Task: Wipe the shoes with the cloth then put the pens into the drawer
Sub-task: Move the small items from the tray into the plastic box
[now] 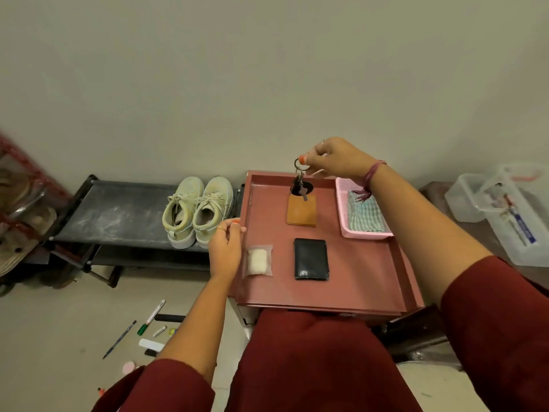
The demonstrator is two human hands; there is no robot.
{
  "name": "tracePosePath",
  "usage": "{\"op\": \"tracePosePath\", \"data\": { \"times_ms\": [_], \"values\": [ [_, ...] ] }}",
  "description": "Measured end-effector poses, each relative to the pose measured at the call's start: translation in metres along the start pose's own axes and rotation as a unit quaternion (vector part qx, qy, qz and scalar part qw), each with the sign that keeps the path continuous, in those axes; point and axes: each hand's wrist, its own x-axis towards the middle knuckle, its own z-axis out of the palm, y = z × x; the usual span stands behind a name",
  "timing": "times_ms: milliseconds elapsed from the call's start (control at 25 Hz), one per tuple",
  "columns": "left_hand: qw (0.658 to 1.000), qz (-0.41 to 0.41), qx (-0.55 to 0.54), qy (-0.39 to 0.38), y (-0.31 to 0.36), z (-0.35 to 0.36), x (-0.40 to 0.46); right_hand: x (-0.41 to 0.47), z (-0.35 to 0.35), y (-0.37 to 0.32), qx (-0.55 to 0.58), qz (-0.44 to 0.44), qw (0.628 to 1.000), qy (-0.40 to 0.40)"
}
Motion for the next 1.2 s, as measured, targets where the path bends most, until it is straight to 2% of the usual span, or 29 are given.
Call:
{"op": "tracePosePath", "data": {
  "times_ms": [160,320,560,640,840,960,1080,1200],
  "values": [
    [1.0,0.024,-0.015,-0.005,0.025,0.01,-0.025,-0.053,-0.026,-0.001,0.236,0.045,0.971,0.019],
    [0.998,0.057,-0.018,-0.024,0.044,0.034,-0.045,-0.097,-0.045,0.004,0.406,0.009,0.912,0.059],
    [0.991,0.101,-0.022,-0.08,0.085,0.089,-0.083,-0.151,-0.081,0.027,0.541,-0.083,0.805,0.228],
    [0.987,0.117,-0.015,-0.107,0.095,0.112,-0.09,-0.165,-0.101,0.041,0.539,-0.108,0.793,0.263],
    [0.97,0.15,0.015,-0.189,0.12,0.179,-0.106,-0.194,-0.155,0.091,0.477,-0.092,0.822,0.298],
    [0.952,0.172,0.079,-0.242,0.126,0.221,-0.111,-0.204,-0.184,0.118,0.44,-0.069,0.84,0.309],
    [0.92,0.22,0.148,-0.29,0.133,0.26,-0.116,-0.207,-0.206,0.146,0.378,-0.039,0.865,0.329],
    [0.873,0.257,0.229,-0.345,0.136,0.3,-0.117,-0.198,-0.219,0.177,0.318,-0.007,0.885,0.34]
  ]
}}
